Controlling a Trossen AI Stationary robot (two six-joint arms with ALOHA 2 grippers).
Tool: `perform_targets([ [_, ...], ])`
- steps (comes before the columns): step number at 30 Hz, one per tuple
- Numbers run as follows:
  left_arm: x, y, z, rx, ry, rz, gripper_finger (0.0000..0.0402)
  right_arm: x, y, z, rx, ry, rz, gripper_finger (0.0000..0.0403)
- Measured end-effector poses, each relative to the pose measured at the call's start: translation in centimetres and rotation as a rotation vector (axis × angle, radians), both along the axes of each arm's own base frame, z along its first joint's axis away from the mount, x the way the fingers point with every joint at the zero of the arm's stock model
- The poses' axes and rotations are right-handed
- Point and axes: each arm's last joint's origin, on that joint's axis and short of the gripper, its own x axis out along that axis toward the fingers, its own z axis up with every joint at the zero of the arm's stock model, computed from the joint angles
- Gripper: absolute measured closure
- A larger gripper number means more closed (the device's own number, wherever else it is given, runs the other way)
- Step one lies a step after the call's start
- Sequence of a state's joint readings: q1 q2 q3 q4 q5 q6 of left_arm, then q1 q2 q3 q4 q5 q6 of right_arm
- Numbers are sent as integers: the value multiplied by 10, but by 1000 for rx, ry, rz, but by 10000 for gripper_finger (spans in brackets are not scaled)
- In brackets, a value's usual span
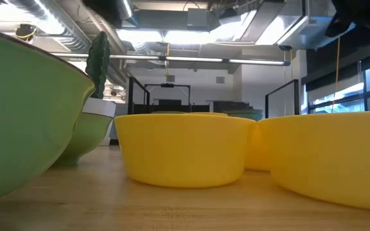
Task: Pick & Place Mini bowls
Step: Stack the top right green bowl on top of the green bowl on the shelf
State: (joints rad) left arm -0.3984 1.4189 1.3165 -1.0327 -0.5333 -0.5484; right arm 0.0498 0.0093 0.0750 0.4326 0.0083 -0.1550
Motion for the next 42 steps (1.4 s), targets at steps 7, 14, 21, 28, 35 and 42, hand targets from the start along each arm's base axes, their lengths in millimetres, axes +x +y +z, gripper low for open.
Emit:
perform_targets([
  [7, 19, 1, -47, -25, 230, 61, 190, 1, 0, -2, -10, 18, -4, 389],
  [14, 21, -5, -82, 17, 483, 13, 166, 4, 0, -9, -12, 105, 7, 389],
  [21, 26, -19, -98, 0, 548, -110, 168, 6, 1, -12, -13, 137, 8, 389],
  [28, 32, -20, -100, -61, 543, -181, 169, 6, 1, -12, -14, 139, 9, 389],
  [35, 45, 1, -100, -44, 495, -174, 170, 6, 1, -13, -15, 147, 8, 389],
  [42, 47, 11, -107, -151, 524, -230, 170, 6, 1, -15, -22, 164, 4, 389],
])
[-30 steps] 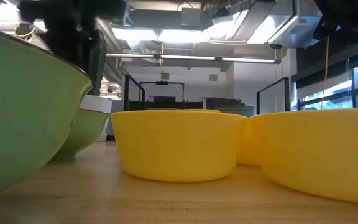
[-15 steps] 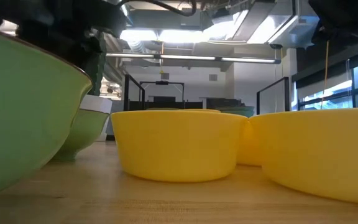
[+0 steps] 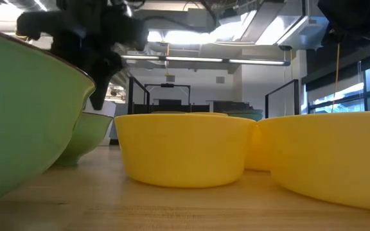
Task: Pick & Place Mini bowls
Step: Stack the top right green bowl on top of the green bowl on the shelf
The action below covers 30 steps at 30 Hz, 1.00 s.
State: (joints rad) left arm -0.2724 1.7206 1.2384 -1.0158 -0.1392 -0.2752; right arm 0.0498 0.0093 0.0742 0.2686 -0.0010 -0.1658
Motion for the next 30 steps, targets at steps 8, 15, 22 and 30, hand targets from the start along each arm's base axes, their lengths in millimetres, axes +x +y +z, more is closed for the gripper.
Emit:
perform_targets([
  [8, -15, 5, -39, -49, 44, 22, 170, 0, 0, 0, 0, 2, 0, 389],
  [15, -18, 6, -44, -44, 45, 30, 170, 0, 0, 0, 0, 1, 0, 389],
  [22, -18, 6, -44, -40, 44, 30, 202, 0, 0, 0, 0, 5, 0, 389],
  [30, -18, 6, -43, -58, 45, 29, 327, 0, 0, -1, -1, 12, 0, 389],
])
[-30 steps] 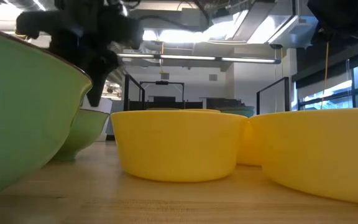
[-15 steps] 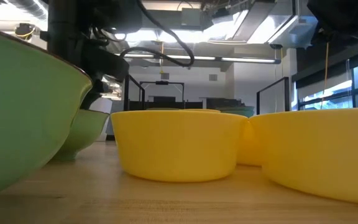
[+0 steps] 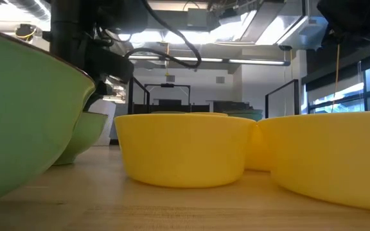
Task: Pick & Place Mini bowls
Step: Stack the top right green bowl on top of the green bowl on the shelf
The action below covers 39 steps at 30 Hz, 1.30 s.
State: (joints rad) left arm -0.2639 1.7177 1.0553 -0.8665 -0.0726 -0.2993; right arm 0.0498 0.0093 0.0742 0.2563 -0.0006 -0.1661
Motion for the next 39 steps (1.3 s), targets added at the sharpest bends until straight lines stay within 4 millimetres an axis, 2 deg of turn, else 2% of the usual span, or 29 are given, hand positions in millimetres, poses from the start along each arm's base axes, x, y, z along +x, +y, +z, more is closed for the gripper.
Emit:
perform_targets([
  [4, -1, -1, 6, -57, -3, -74, 387, 0, 0, 0, 0, 0, 0, 389],
  [8, -5, 0, 20, -49, -16, -120, 389, 0, 0, 0, 0, 0, 0, 389],
  [10, -13, 2, 34, -19, -40, -196, 392, 0, 0, 0, 0, 1, 0, 389],
  [12, -20, 6, 57, 22, -160, -227, 394, 0, 0, 0, 0, 5, 0, 389],
  [15, -37, 17, 85, 76, -309, -194, 394, 0, 0, -1, -1, 10, 1, 389],
  [18, -51, 25, 115, 60, -508, -163, 395, 0, 0, -1, 0, 10, 0, 389],
  [20, -64, 30, 127, 49, -577, -156, 394, 0, 0, -1, 0, 9, 0, 389],
  [26, -91, 42, 118, 41, -749, -135, 394, 0, 0, -1, -1, 9, 0, 389],
  [31, -103, 51, 80, -22, -810, -94, 394, 0, 0, -1, -1, 8, 0, 389],
  [35, -111, 57, 46, -70, -769, -32, 394, 0, 0, -1, -1, 8, 0, 389],
  [39, -112, 58, 36, -67, -848, -19, 394, 0, 0, -1, -1, 8, 0, 389],
])
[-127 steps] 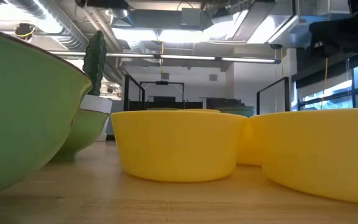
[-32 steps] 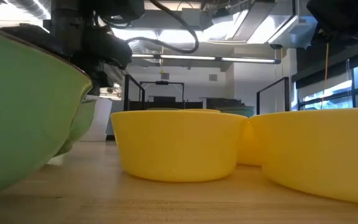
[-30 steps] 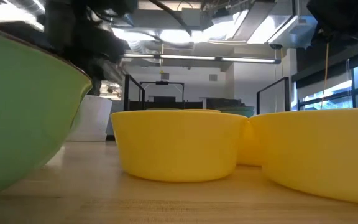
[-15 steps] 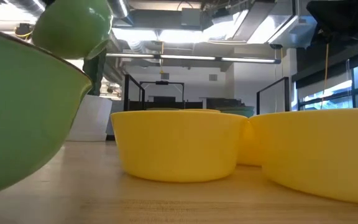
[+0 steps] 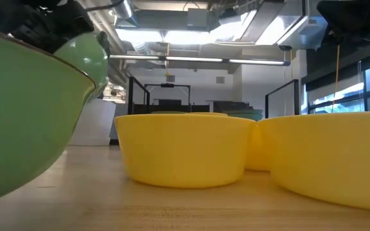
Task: Pick & Place Mini bowls
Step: Stack the top right green bowl on top of the green bowl on the shelf
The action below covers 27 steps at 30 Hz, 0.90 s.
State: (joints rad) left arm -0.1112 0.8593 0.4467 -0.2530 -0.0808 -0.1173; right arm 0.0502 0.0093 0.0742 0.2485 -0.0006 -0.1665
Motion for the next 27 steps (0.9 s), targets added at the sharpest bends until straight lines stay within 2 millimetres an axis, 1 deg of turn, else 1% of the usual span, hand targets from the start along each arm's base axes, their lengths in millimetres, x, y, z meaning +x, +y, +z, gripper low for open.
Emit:
perform_targets([
  [3, -3, 1, -10, 5, -11, 10, 394, 0, 0, 0, 0, 0, 0, 389],
  [5, -2, 3, -11, 23, -59, 57, 394, 0, 0, 0, 0, 0, 0, 389],
  [7, 3, 8, -4, 45, -174, 210, 394, 0, 0, 0, 0, 0, 0, 389],
  [9, 8, 14, 9, 52, -291, 364, 394, 0, 0, 0, 0, 0, 0, 389],
  [10, 10, 16, 18, 50, -331, 403, 394, 0, 0, 0, 0, 0, 0, 389],
  [13, 16, 19, 51, 65, -423, 436, 394, 0, 0, 0, 0, -1, 0, 389],
  [16, 22, 26, 97, 133, -488, 469, 394, 0, 0, 0, 0, -1, 0, 389],
  [19, 28, 37, 149, 220, -507, 569, 394, 0, 0, 0, -3, -4, -1, 389],
  [21, 34, 47, 184, 272, -485, 619, 395, 0, 0, 1, -16, -8, -6, 389],
  [23, 43, 60, 212, 322, -426, 654, 395, 0, 0, 1, -26, -11, -9, 389],
  [25, 56, 76, 232, 351, -342, 680, 394, 0, 0, 1, -25, -11, -9, 389],
  [27, 72, 93, 246, 358, -249, 693, 394, 0, 0, 1, -24, -12, -8, 389],
])
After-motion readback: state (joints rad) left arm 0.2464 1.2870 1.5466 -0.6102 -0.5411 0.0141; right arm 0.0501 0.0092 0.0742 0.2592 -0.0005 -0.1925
